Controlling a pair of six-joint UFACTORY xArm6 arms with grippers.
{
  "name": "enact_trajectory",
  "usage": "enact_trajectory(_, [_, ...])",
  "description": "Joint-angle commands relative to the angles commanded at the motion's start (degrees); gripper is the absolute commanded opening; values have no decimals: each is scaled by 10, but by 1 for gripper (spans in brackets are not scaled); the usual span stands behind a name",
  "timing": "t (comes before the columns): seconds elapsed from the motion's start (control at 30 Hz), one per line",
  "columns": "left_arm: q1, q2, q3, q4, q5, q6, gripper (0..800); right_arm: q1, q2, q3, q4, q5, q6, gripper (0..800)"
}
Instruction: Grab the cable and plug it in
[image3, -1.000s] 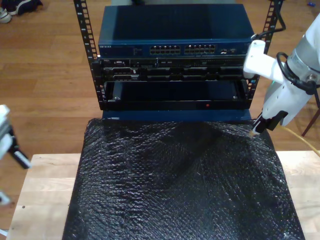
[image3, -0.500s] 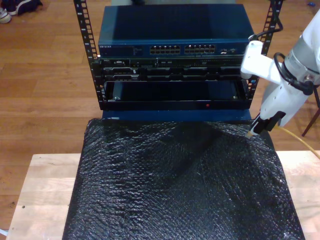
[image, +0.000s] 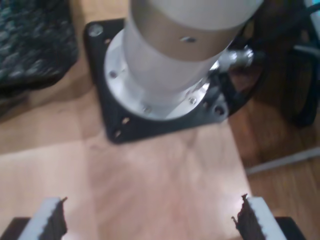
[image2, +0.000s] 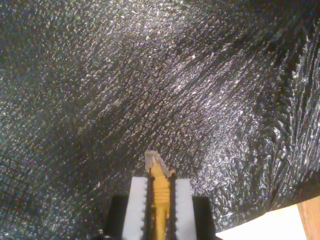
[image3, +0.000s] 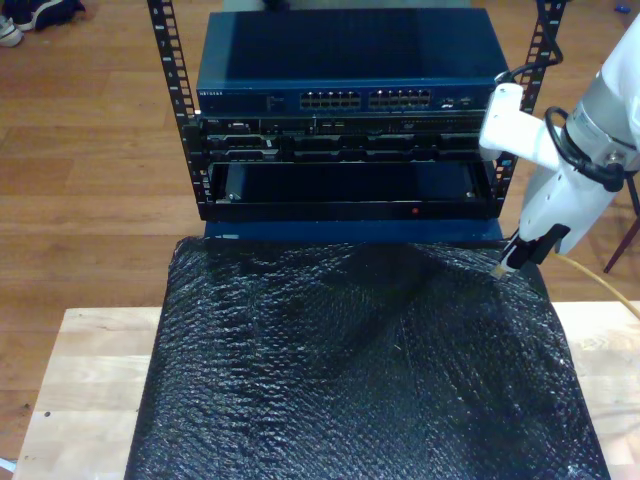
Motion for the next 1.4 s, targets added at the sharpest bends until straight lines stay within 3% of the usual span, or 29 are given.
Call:
enact_trajectory(0.17, [4, 0, 28, 6, -1, 17, 800, 0, 0, 1, 0, 0, 0, 0])
enact_trajectory(0.5, [47, -1, 75, 26, -50, 42, 800, 0, 0, 3, -4, 0, 0, 0])
enact_trajectory(0.77, [68, -3, 78, 27, -54, 62, 800, 0, 0, 3, -4, 0, 0, 0])
enact_trajectory(1.0, [69, -28, 103, 28, -60, 78, 800, 0, 0, 4, -4, 1, 0, 0])
enact_trajectory(1.23, [95, -45, 149, 32, -128, 91, 800, 0, 0, 4, -4, 4, 0, 0])
enact_trajectory(1.4, [108, -45, 156, 32, -142, 111, 800, -1, 0, 11, -4, 3, -1, 0])
